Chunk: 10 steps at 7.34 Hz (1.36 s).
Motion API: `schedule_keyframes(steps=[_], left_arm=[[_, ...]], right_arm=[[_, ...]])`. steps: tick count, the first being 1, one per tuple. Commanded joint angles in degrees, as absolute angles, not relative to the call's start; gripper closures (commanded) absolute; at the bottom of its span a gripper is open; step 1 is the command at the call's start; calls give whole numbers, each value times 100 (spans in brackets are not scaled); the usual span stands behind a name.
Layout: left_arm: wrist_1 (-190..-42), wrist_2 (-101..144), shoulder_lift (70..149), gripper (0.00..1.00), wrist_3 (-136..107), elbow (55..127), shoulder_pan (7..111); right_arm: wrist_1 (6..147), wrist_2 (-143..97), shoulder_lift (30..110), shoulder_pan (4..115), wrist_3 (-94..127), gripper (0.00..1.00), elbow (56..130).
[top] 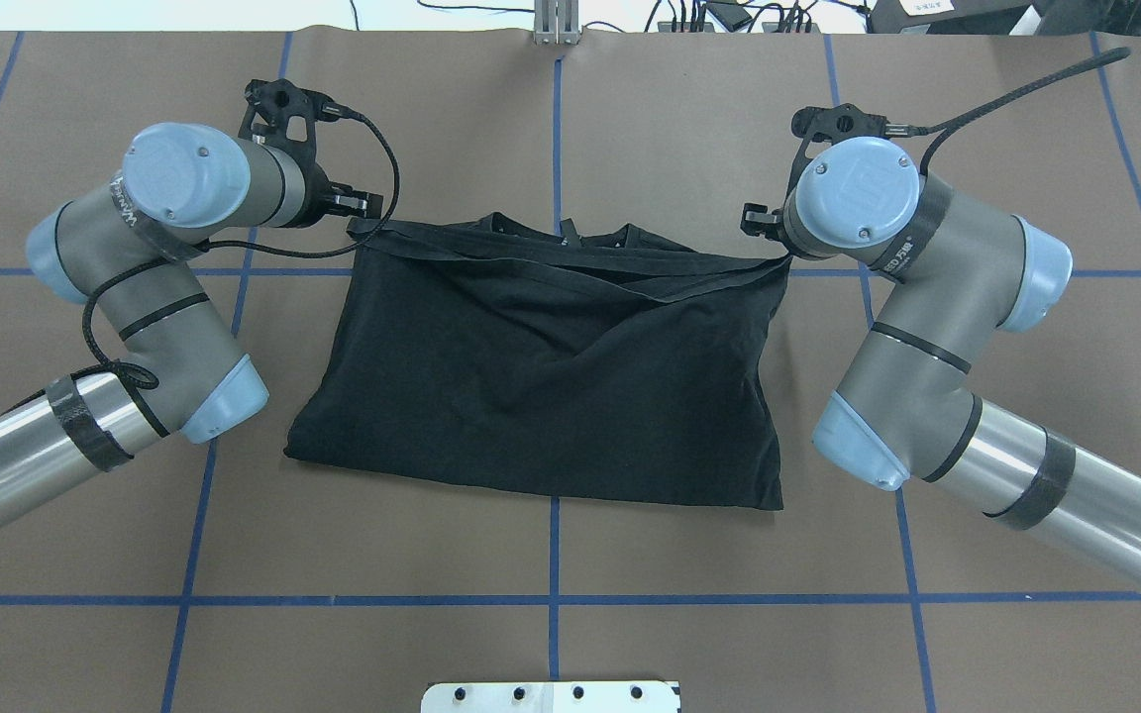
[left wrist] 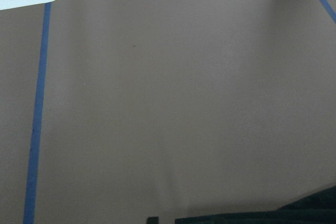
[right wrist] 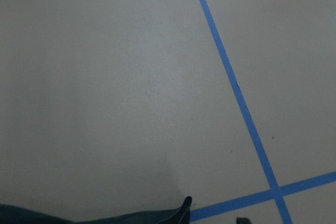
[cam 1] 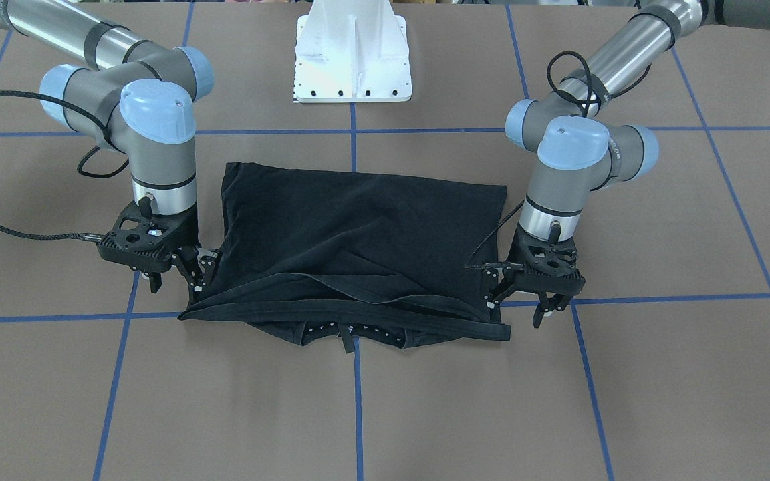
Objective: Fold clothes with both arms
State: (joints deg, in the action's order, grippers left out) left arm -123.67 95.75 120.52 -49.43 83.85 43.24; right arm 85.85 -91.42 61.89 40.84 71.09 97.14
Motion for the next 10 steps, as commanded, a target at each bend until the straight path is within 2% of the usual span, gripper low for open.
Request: schedule_keyframes(steps=[1,2,5,7,10], left_arm=[[-12689,10070,11334,0,-4816,9362,4351],[-13022,10211,10790,0,-4930,9874,4333],[-13710,10187,10286,0,-6371,10054,4053],[-14665,10134,9531,0,-6381,10072,3448],[-14730,9774,9439,0,-6671,10046,2709]], right_arm=[[8578,-9667,6214,4280,6785,0,9852],[8413,-9703,6301,4289,6716,0,9957],[6710,-10098,7257,4280,6671,0,10160],[6680,-10099,7268,4271,6680,0,10186],[6680,-10099,7268,4271,6680,0,10256]])
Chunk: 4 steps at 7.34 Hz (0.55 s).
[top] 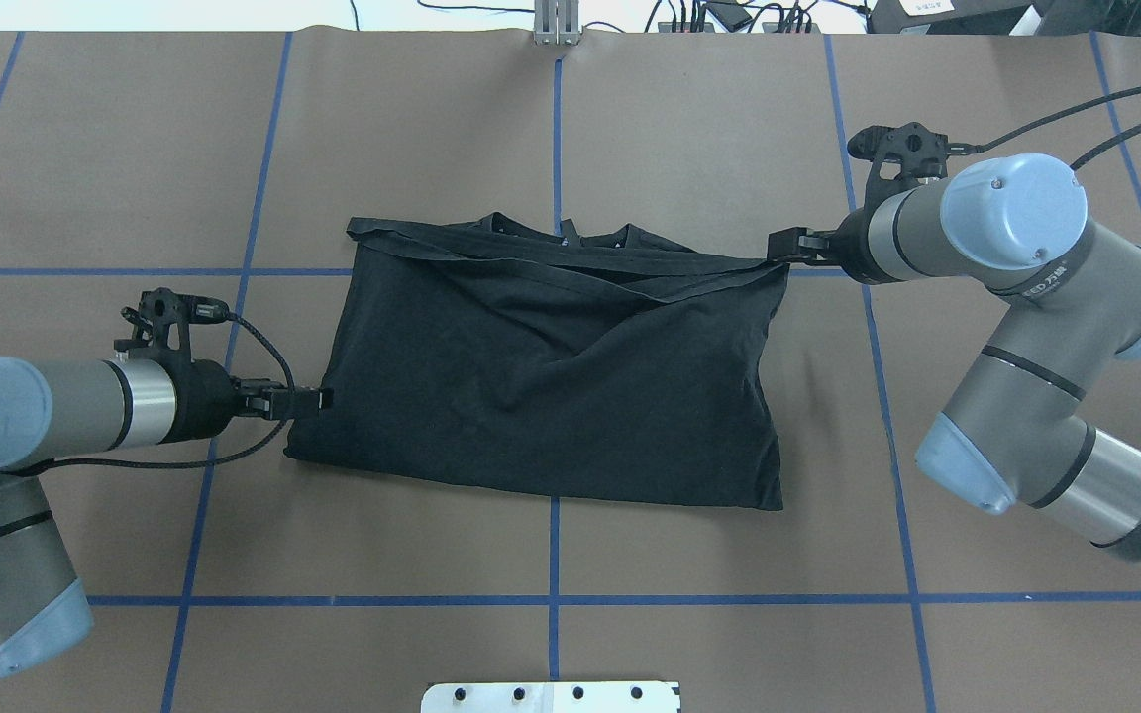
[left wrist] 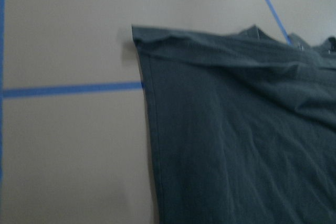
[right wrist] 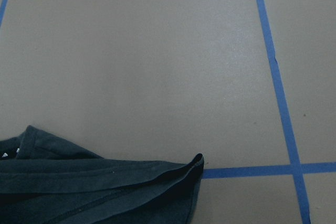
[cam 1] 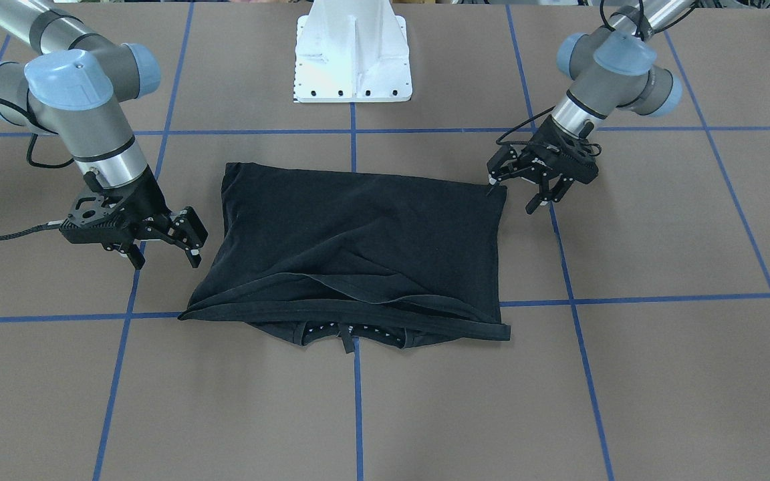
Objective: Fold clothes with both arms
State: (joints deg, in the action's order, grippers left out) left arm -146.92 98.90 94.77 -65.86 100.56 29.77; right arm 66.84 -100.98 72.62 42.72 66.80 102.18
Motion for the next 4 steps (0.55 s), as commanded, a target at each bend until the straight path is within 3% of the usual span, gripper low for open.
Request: schedule_keyframes(steps=[1,4], left_arm=[[-14730,9713,9439,0,-6671,10028,2646],[-14722,9694,9431,1,-6662,9958,2549]], right_arm=[[6680,-10099,7269,4271,6671,0,10274],[6680,-10090,7269,4271,6680,0,10274]])
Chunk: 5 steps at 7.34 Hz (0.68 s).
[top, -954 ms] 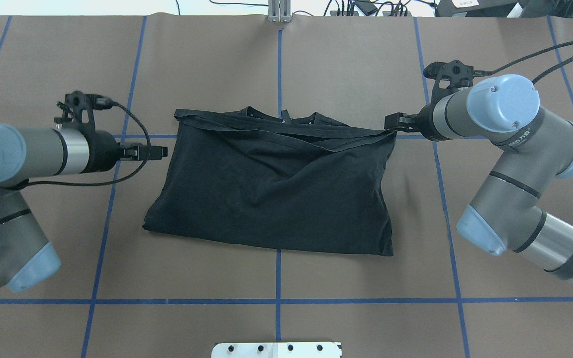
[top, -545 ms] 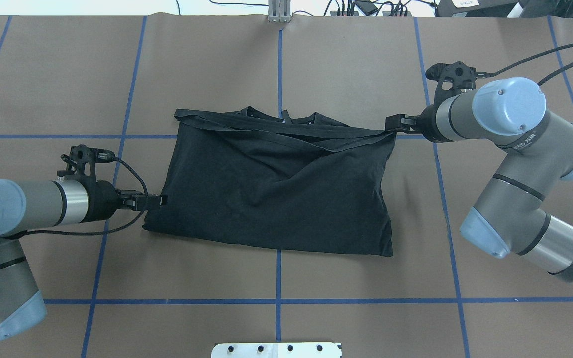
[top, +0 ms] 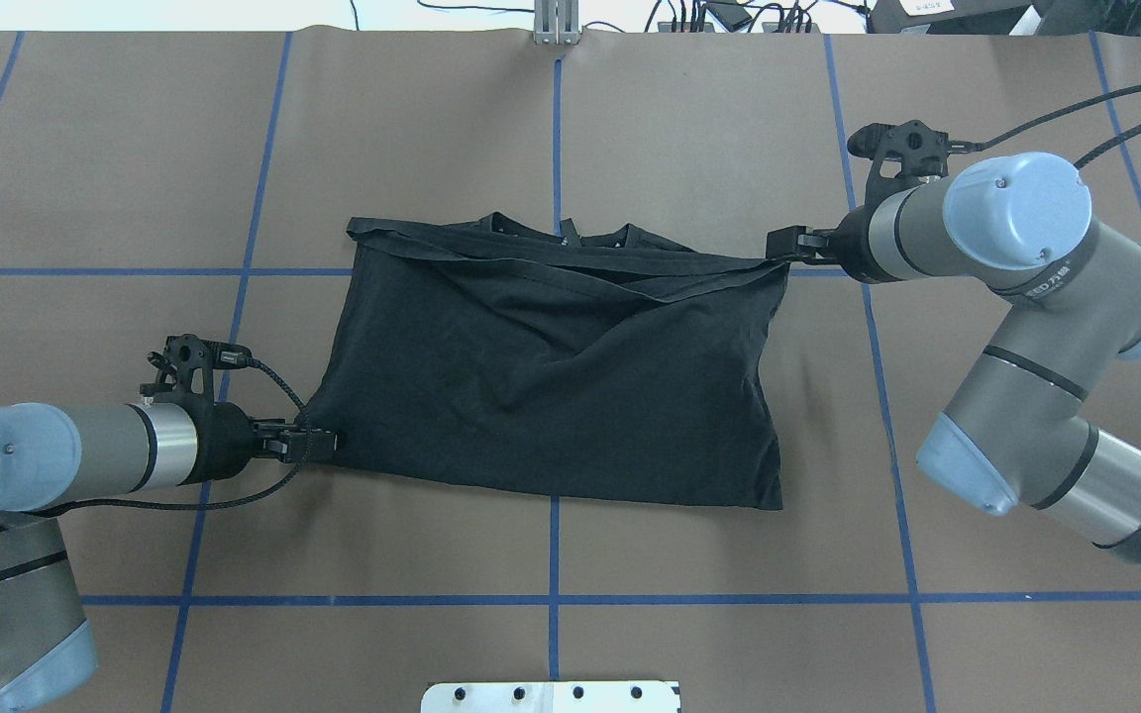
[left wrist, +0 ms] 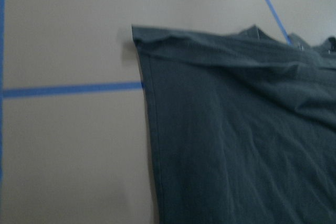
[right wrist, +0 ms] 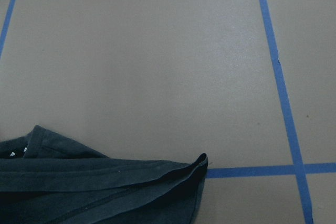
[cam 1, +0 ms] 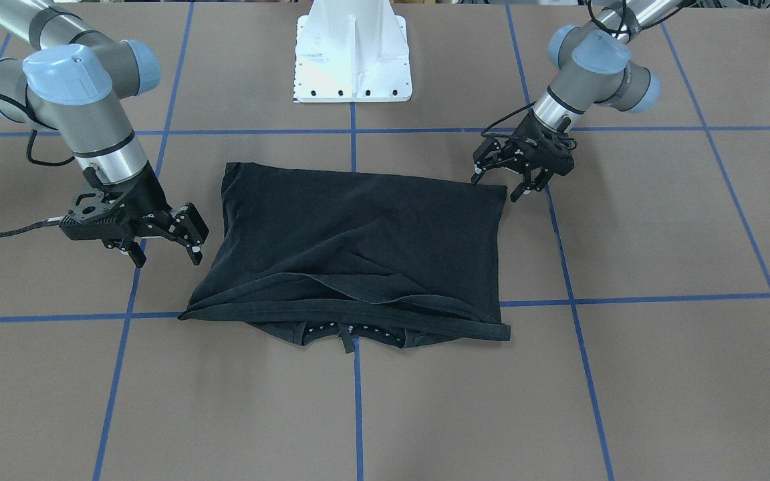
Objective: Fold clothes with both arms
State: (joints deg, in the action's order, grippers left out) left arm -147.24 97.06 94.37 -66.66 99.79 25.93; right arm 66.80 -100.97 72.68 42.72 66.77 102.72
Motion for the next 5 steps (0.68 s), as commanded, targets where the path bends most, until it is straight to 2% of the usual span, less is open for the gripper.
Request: schedule_keyframes(steps=[1,2,5], left_arm=[[-14722,9633,9439,2,-6662,9949,2531],[-14722,9633,9439,10,-6662,9958,2531],[-14722,9633,9439,91,-6671,9967,2496]], right_arm=[[6680,-10090,7269,4271,6680,0,10274],[6688,-10090,7269,4271,6680,0,10266],[6688,-10090,7269,4272,6680,0,10266]])
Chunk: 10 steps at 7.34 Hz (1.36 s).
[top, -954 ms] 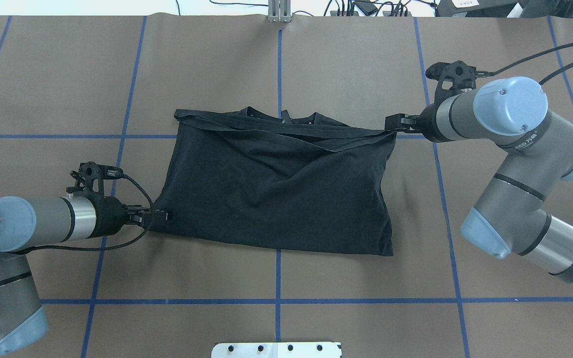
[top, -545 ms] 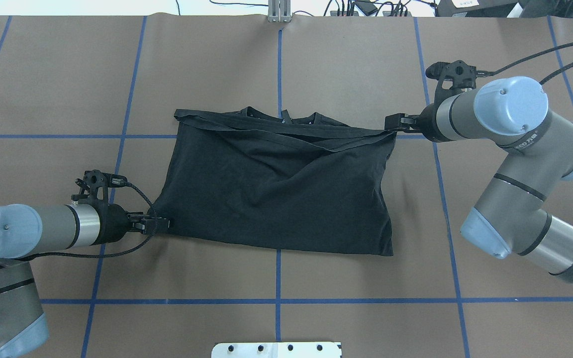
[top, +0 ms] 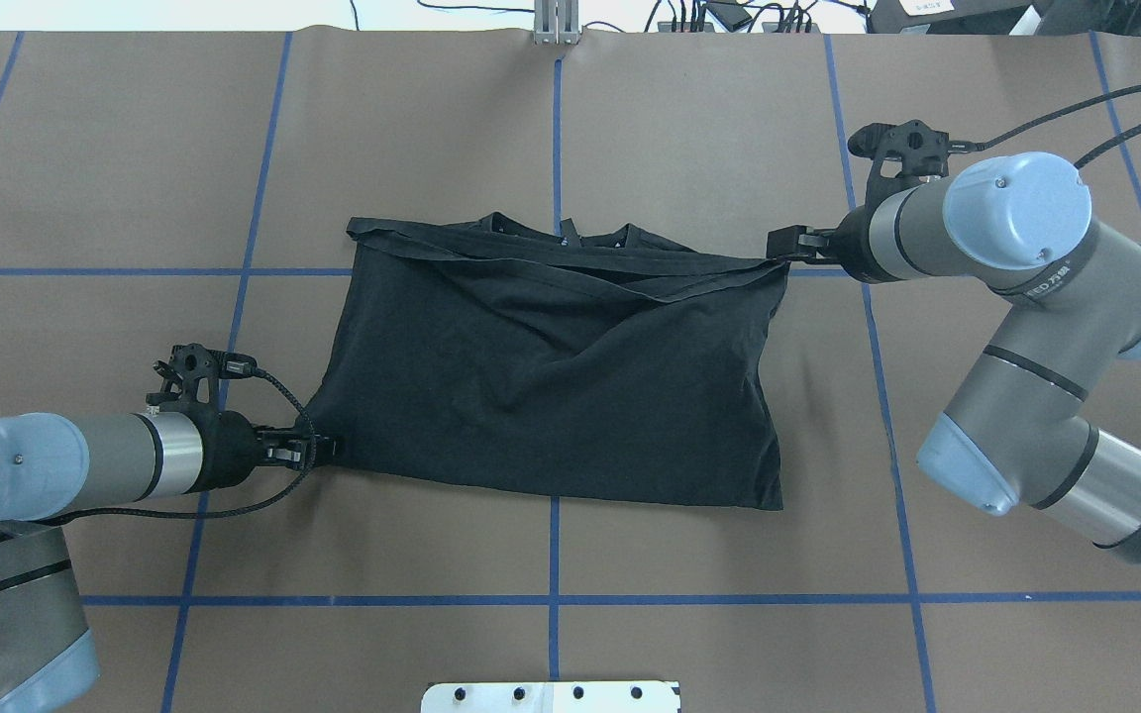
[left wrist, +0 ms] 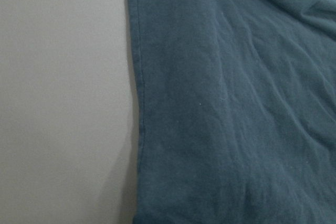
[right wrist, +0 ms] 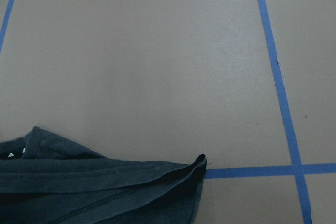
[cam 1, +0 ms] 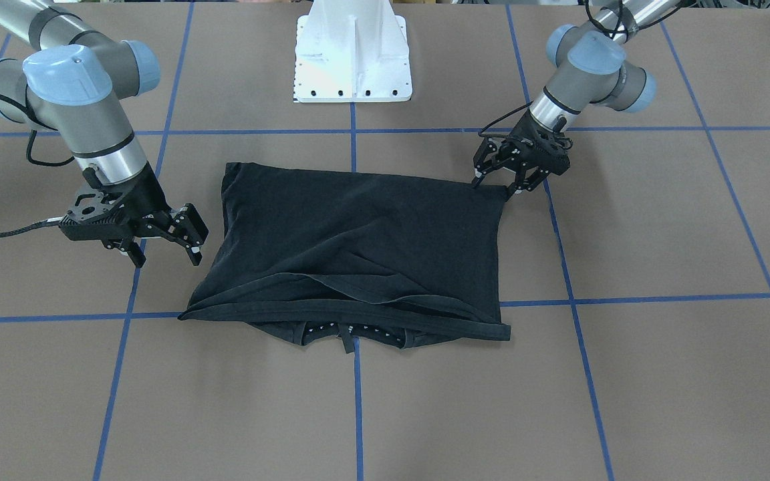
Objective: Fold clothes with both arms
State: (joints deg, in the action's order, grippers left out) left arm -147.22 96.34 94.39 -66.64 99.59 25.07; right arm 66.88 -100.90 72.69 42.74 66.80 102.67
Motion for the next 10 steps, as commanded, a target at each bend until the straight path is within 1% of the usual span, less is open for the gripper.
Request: schedule_keyframes(steps=[1,3,5,6,8,9,10], left_arm=[[-14722,9633,9431,100,-6671,9967,2496],[-14722,9642,9413,100,-6662,10054,2514],[-14730,9720,9133,100,-6505,10116,2592],[-14748,9703,9097,100,-5782,10055,2828],[-14748,9738,9140,100,-4969,9679,3652],[-14739,9982,9262,100,-4539,9311,4143],[-14731,10176,9742,100,-4161,8707,4636]], right_arm=[[6688,-10090,7269,4271,6680,0,10266],[6688,-10081,7269,4271,6680,0,10274],[6688,-10081,7269,4271,6680,0,10274],[6688,-10081,7269,4271,6680,0,10266],[6688,-10081,7260,4263,6680,0,10257],[6688,-10081,7251,4254,6680,0,10239],[6688,-10081,7225,4245,6671,0,10231]])
